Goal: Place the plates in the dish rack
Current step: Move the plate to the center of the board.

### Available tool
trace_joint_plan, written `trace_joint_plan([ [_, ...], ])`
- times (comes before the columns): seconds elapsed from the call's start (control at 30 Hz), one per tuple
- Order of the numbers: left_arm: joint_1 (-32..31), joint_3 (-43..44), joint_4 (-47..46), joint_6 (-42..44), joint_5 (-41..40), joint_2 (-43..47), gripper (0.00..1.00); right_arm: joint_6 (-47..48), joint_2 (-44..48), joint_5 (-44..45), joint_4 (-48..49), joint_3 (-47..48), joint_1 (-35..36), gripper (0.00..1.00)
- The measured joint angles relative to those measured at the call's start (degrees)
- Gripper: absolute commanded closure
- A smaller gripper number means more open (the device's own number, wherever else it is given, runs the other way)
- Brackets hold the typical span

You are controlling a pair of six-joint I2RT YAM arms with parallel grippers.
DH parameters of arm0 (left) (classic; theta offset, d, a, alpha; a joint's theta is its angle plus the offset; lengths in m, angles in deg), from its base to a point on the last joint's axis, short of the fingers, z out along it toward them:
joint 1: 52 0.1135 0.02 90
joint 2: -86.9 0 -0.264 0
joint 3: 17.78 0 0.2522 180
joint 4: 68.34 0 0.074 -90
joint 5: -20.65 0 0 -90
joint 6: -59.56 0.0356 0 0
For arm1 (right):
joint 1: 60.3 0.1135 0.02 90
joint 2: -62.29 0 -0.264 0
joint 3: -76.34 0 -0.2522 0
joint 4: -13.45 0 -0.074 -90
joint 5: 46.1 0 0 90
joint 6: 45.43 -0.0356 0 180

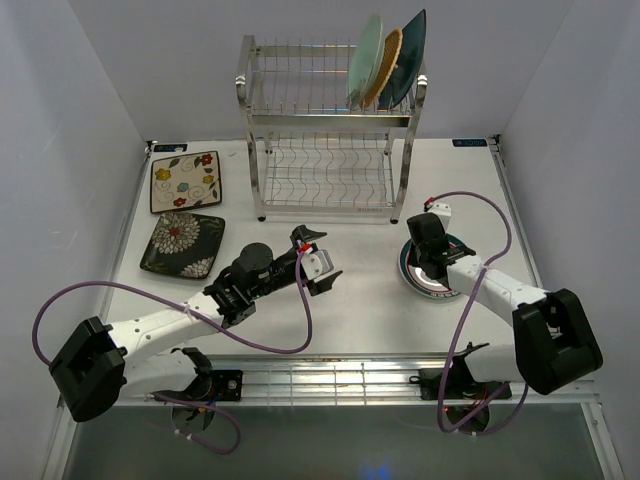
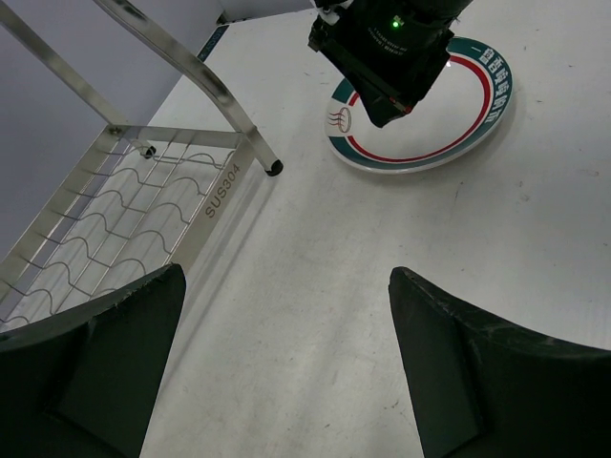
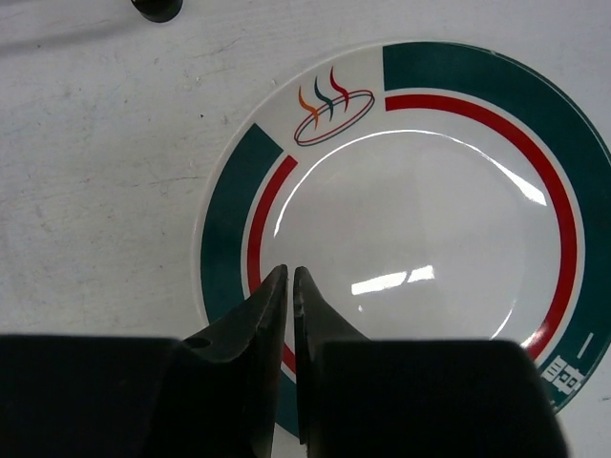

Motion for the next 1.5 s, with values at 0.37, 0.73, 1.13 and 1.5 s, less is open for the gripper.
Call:
trace_joint_plan([
  [0.37,-0.15,0.0,0.0,0.15,-0.63,0.0,0.02,3.61,-10.47,-5.81,1.62,4.63,0.09,0.9],
  [0.73,-0.26,0.0,0.0,0.2,-1.33,0.0,0.02,5.99,-16.94,-9.35,2.29,9.81,2.67,0.89],
  [1.13,-0.26,0.02,-0.02,0.52,-1.92,0.0,0.02,8.11,-17.59,-16.55,4.42,12.24,9.11,0.87],
  [1.5,-0.31,0.0,-0.02,0.61,-1.99,-0.13,0.02,7.93,-15.87,-17.18,7.28,11.82,11.54,0.82],
])
